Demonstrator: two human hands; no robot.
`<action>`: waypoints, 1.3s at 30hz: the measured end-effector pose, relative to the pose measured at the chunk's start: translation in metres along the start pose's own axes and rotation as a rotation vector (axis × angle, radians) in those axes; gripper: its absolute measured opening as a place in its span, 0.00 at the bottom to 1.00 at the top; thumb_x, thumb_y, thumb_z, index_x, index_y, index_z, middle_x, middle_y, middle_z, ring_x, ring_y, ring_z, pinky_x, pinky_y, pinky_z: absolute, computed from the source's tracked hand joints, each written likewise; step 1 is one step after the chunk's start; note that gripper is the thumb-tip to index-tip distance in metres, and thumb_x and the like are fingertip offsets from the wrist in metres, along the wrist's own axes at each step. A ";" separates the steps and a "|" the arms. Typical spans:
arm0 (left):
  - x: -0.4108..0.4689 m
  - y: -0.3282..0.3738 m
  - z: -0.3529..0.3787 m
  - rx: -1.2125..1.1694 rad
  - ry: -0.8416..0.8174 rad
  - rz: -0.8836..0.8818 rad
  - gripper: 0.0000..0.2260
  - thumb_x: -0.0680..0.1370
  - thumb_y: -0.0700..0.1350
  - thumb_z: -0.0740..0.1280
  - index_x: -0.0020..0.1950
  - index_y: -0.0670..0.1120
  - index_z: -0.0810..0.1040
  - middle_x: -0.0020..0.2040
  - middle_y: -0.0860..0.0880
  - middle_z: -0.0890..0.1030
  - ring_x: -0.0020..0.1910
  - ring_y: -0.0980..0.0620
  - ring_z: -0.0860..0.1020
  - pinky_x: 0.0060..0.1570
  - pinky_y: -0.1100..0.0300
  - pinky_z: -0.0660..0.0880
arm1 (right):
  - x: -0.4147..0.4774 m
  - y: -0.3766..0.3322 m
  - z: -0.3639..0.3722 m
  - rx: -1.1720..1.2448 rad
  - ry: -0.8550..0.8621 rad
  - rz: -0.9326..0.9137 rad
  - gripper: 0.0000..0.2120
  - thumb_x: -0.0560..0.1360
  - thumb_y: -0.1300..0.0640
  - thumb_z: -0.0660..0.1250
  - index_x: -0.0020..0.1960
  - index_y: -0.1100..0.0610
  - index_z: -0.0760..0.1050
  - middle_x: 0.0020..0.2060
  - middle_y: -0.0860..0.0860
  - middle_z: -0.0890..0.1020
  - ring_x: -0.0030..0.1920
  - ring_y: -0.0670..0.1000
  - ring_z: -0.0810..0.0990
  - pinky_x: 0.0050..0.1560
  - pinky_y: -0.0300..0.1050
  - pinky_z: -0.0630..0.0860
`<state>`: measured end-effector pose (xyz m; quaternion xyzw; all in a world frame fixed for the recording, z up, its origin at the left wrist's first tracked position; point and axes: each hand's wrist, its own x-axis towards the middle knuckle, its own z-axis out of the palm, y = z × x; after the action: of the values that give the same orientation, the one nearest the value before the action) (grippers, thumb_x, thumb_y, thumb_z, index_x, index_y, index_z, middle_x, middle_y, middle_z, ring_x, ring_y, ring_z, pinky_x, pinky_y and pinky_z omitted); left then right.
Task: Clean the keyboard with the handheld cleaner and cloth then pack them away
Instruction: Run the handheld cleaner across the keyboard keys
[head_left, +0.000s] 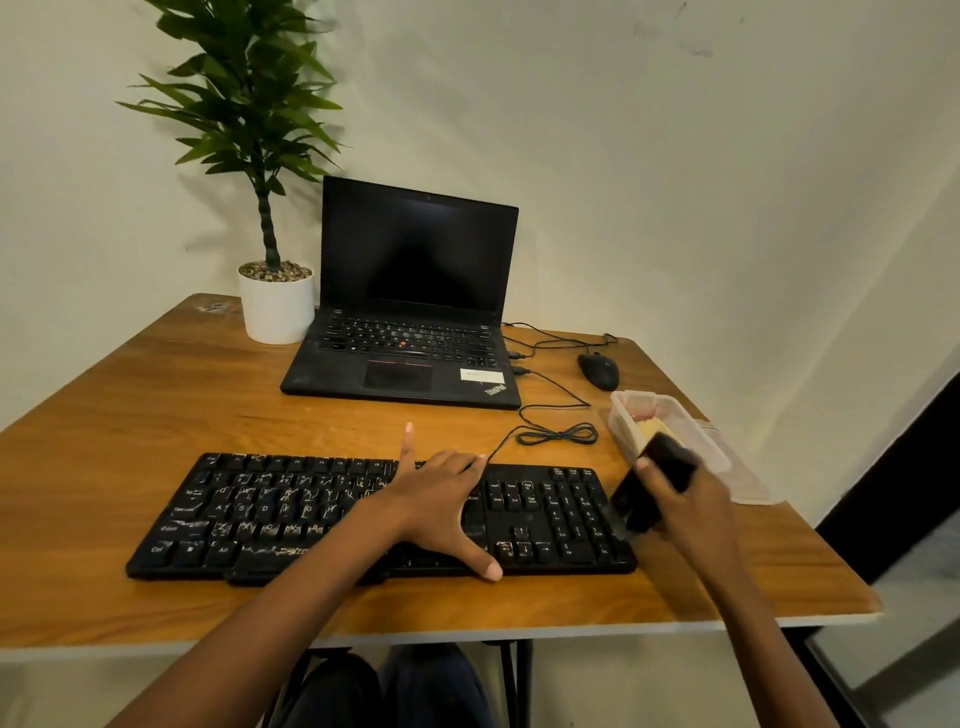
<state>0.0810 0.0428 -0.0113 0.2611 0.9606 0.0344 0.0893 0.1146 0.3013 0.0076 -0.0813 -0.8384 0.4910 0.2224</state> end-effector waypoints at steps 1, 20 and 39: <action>0.001 0.001 0.000 -0.003 0.001 0.003 0.55 0.64 0.73 0.64 0.77 0.46 0.40 0.78 0.48 0.45 0.76 0.50 0.43 0.58 0.35 0.21 | 0.000 0.002 0.003 -0.035 0.005 -0.030 0.17 0.76 0.56 0.64 0.62 0.60 0.70 0.47 0.51 0.76 0.50 0.52 0.78 0.40 0.44 0.79; 0.001 0.001 0.003 -0.012 0.016 0.010 0.55 0.64 0.73 0.64 0.77 0.45 0.41 0.78 0.49 0.47 0.76 0.51 0.44 0.59 0.34 0.21 | 0.014 -0.013 0.026 0.128 -0.090 -0.071 0.05 0.76 0.55 0.63 0.52 0.51 0.70 0.44 0.52 0.80 0.43 0.50 0.80 0.29 0.37 0.75; 0.001 0.001 0.001 -0.022 0.016 0.011 0.55 0.64 0.73 0.65 0.77 0.44 0.42 0.78 0.48 0.47 0.76 0.50 0.44 0.59 0.34 0.22 | 0.042 -0.050 0.089 -0.031 -0.271 -0.102 0.07 0.77 0.53 0.62 0.51 0.54 0.68 0.44 0.52 0.79 0.47 0.53 0.80 0.48 0.49 0.78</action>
<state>0.0810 0.0435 -0.0121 0.2653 0.9593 0.0478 0.0843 0.0411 0.2210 0.0262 0.0251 -0.8713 0.4724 0.1305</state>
